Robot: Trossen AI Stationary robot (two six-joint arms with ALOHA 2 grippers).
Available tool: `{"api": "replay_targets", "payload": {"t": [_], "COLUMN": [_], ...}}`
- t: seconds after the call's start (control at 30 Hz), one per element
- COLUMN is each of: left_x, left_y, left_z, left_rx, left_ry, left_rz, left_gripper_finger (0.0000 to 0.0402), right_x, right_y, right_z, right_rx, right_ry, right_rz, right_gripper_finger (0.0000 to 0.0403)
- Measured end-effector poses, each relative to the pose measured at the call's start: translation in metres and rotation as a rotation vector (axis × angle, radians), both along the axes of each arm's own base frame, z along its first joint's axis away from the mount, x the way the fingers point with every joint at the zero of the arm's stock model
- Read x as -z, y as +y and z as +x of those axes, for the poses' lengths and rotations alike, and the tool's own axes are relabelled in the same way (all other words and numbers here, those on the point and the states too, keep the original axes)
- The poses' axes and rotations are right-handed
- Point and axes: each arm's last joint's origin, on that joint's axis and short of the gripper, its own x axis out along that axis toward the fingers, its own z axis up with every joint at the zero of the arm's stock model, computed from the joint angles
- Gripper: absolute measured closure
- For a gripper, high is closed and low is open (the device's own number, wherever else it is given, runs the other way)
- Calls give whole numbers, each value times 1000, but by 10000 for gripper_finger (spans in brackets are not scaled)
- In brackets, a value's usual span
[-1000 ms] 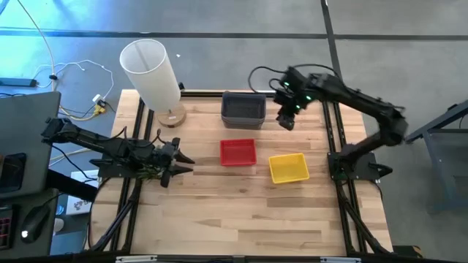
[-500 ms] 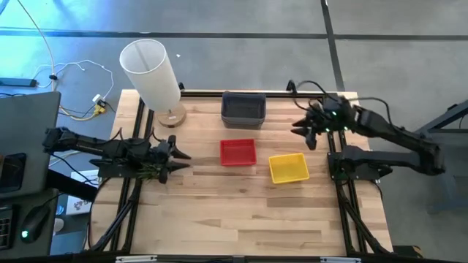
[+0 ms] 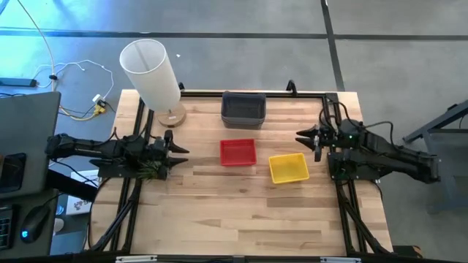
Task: Stack baskets by color
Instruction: Return to Home Position
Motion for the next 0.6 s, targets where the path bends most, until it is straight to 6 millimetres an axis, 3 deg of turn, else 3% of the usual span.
{"api": "replay_targets", "payload": {"t": [0.6], "left_x": [-5], "left_y": [2], "left_z": [-3], "left_rx": [-20], "left_ry": [-34], "left_rz": [38], "left_gripper_finger": [266], "right_x": [62], "right_y": [14], "right_z": [3], "right_rx": [-42], "right_ry": [-69], "right_rz": [16], "right_gripper_finger": [284]}}
